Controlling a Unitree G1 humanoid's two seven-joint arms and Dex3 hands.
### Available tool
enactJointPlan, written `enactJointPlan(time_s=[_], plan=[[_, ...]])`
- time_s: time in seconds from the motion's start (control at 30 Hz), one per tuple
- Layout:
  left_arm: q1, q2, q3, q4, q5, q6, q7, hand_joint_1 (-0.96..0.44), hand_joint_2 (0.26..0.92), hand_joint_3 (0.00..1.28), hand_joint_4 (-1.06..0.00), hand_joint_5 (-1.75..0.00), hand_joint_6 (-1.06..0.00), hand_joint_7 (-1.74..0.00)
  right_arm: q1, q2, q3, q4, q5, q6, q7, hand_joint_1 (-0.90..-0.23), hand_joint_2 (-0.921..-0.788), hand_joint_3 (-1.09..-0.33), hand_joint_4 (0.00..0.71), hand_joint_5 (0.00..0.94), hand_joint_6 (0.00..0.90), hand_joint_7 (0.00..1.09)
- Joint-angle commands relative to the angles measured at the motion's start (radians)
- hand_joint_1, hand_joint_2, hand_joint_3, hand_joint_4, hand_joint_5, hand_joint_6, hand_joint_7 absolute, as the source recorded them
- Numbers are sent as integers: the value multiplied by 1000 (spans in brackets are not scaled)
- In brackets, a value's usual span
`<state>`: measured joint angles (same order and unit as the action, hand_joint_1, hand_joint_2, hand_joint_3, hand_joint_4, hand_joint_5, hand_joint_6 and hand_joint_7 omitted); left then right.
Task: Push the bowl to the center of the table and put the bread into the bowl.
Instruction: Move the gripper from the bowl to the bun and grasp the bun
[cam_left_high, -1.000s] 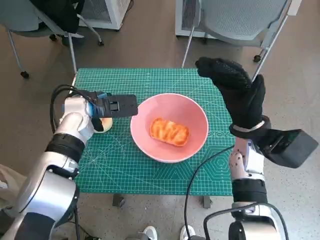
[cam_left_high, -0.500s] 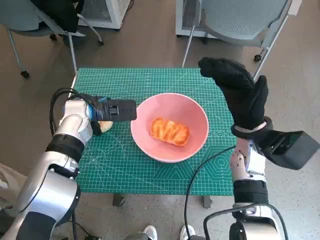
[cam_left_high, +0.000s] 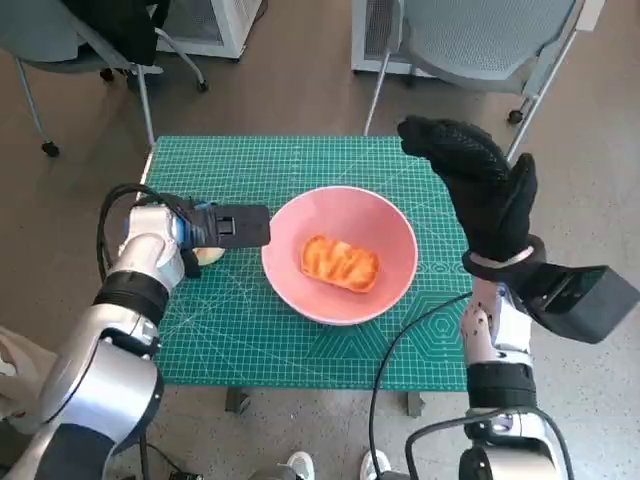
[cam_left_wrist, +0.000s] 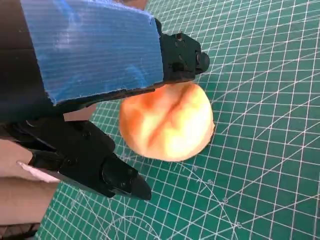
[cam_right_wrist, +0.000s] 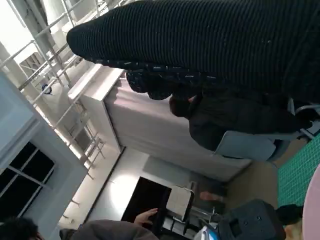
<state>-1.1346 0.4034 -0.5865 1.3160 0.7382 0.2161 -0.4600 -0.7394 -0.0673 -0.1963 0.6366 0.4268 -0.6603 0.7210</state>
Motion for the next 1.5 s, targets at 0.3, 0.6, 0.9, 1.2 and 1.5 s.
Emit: enactJointPlan(time_s=[0.3,0.6,0.9,1.2,1.5], plan=[[53,-19,47,8,-38,13,225,279,633,426,-611,-1420,-305,-23,32,1,1,-17,5,26,-2,-687,-921,-835,75,1,-1,277],[111,-20,3,9,4,3,423,399,585,692,-675,-1379,-520,-115,36,0,0,-24,6,30,0,-690,-921,-832,75,1,-1,279],[123,-11,8,17,-3,-14,438,371,713,677,-442,-1594,-525,-593,35,0,-1,-21,6,34,-2,-691,-921,-832,75,1,-1,279],[115,-2,21,13,-16,-14,398,16,884,221,-588,-1367,-558,-1140,34,2,0,-23,3,39,-5,-691,-921,-833,75,1,-1,283],[95,18,36,-6,-30,-19,346,2,918,103,-697,-1266,-566,-1115,28,2,1,-15,-1,35,-6,-690,-921,-835,74,0,-1,283]])
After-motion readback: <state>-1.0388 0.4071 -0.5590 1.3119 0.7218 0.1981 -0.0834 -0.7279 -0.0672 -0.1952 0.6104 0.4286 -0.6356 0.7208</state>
